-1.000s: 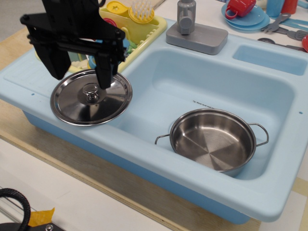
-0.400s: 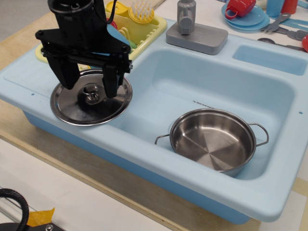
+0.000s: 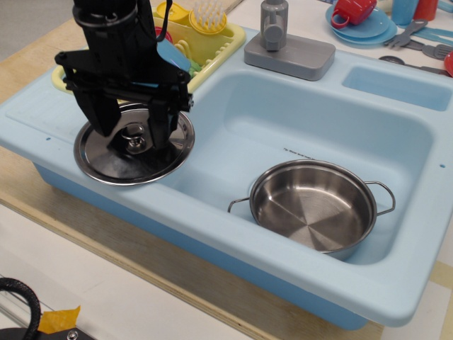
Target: Put lid on pot or pan
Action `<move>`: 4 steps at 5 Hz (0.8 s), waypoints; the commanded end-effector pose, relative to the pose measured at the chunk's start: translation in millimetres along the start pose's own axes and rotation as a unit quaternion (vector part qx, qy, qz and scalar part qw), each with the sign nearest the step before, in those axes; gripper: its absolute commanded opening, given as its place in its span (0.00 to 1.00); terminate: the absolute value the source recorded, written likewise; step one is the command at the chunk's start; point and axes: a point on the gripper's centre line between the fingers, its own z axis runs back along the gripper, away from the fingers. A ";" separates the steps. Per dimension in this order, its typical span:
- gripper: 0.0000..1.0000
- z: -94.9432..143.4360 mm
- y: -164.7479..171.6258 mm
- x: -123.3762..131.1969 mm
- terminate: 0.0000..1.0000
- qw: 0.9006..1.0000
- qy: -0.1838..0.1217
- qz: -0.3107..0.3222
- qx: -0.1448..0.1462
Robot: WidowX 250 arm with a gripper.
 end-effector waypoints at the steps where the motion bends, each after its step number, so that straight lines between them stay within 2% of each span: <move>1: 0.00 2.6 4.2 4.1 0.00 1.000 -0.011 0.008 0.002; 3: 0.00 4.7 2.4 4.3 0.00 1.000 -0.013 0.009 -0.002; 4: 0.00 23.9 -10.0 6.1 0.00 1.000 -0.021 -0.001 -0.002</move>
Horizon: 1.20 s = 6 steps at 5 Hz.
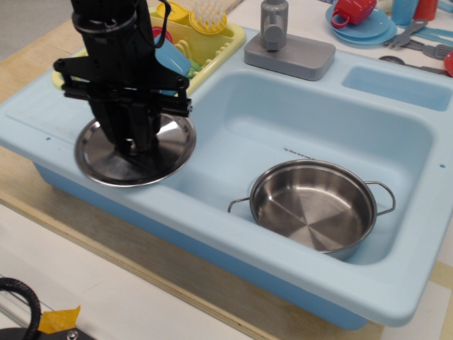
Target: Put lid on pot or pan
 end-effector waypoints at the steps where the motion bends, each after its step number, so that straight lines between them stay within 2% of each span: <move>1: 0.00 33.9 -28.9 10.0 0.00 0.998 -0.051 -0.025 -0.004; 2: 0.00 34.8 -57.0 14.2 0.00 0.997 -0.060 -0.040 -0.017; 4: 0.00 28.1 -115.1 20.6 0.00 0.996 -0.053 -0.062 -0.041; 6: 0.00 10.0 -136.8 0.8 0.00 0.995 -0.032 -0.072 -0.055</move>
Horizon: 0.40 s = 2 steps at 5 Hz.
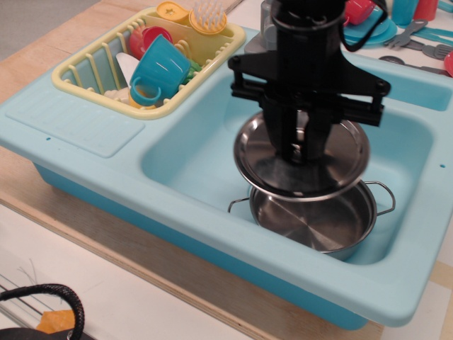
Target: Put lid on pot or pan
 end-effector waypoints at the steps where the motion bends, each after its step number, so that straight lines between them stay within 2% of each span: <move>1: 0.00 -11.5 -7.6 0.5 0.00 1.000 0.001 -0.011 -0.016; 2: 0.00 -16.9 -11.6 2.8 0.00 1.000 -0.001 -0.021 -0.018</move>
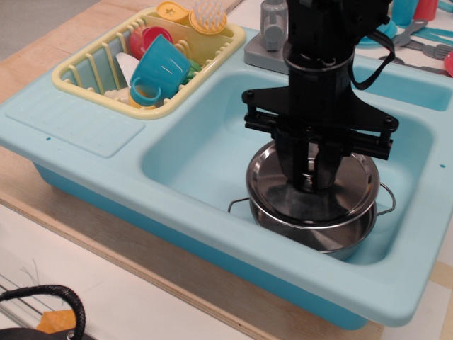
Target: Put lid on pot or pan
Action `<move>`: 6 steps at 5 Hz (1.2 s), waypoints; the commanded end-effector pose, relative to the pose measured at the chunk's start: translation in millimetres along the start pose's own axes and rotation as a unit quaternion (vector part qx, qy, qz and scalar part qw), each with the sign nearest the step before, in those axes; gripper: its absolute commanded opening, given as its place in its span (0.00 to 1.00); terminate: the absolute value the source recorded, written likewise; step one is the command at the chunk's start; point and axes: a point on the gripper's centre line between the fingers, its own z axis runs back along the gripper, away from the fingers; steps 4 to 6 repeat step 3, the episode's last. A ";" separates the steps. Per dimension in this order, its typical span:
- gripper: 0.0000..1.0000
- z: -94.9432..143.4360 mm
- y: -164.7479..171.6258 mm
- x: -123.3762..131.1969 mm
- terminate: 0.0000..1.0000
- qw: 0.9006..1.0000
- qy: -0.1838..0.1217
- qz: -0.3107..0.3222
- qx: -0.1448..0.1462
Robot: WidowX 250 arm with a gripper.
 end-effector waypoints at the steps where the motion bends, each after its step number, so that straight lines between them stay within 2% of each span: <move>1: 0.00 -4.9 -5.9 5.6 0.00 1.000 -0.002 -0.013 -0.007; 2: 1.00 -6.4 -5.1 3.4 0.00 1.000 0.001 -0.013 -0.008; 3: 1.00 -10.3 -4.9 3.0 1.00 1.000 0.007 -0.019 -0.017; 6: 1.00 -10.3 -4.9 3.0 1.00 1.000 0.007 -0.019 -0.017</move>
